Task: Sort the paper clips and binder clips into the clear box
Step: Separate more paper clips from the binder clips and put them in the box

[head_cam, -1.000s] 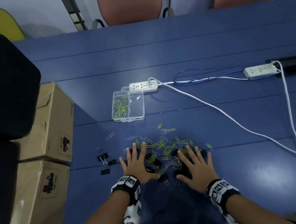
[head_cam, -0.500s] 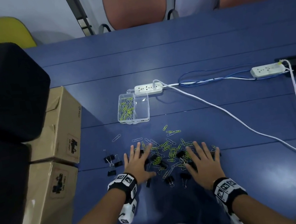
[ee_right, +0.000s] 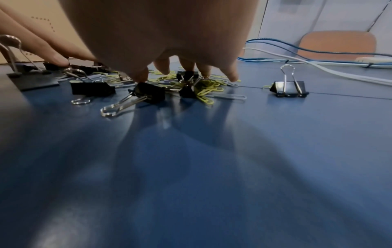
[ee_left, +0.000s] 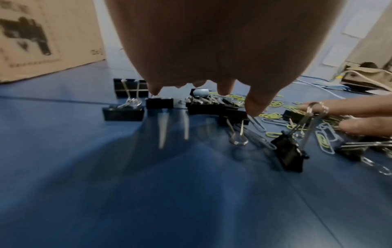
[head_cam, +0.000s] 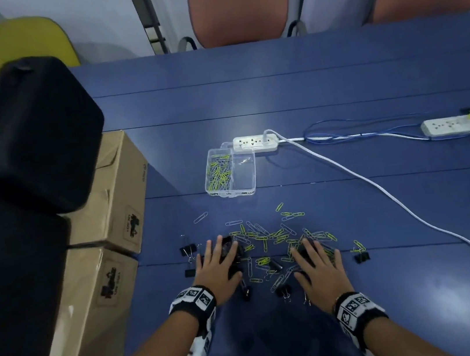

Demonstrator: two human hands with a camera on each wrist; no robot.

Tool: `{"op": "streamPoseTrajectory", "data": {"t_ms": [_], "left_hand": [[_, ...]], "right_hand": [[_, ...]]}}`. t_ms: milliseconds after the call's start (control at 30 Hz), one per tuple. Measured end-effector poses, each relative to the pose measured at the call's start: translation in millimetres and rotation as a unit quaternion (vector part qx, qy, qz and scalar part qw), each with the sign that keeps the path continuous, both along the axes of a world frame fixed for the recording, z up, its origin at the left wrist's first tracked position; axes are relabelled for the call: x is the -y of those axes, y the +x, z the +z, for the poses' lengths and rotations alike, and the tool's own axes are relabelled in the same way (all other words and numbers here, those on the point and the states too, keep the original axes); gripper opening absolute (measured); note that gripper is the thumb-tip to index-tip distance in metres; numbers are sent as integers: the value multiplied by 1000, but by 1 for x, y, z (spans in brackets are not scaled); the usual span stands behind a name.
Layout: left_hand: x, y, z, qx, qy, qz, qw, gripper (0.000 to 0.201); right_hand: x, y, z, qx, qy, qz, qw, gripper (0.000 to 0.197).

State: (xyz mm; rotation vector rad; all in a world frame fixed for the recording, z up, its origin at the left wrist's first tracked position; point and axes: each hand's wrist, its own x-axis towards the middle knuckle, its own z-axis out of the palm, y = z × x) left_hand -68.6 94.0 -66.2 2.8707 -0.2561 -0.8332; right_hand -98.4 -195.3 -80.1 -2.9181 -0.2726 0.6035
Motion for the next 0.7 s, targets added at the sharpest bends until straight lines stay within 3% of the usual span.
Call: {"op": "streamPoseTrajectory", "data": {"t_ms": [233, 400, 567, 700], "left_hand": [[9, 13, 7, 52, -15, 77, 996, 92], [16, 60, 16, 64, 4, 191, 980, 95], [5, 108, 16, 25, 24, 239, 970, 94], [13, 121, 10, -43, 7, 249, 968, 89]], "right_hand": [[-15, 16, 16, 28, 16, -20, 999, 63], [-21, 55, 27, 25, 6, -160, 987, 67], [2, 79, 36, -3, -18, -242, 970, 69], [13, 92, 33, -25, -15, -219, 975, 67]]}}
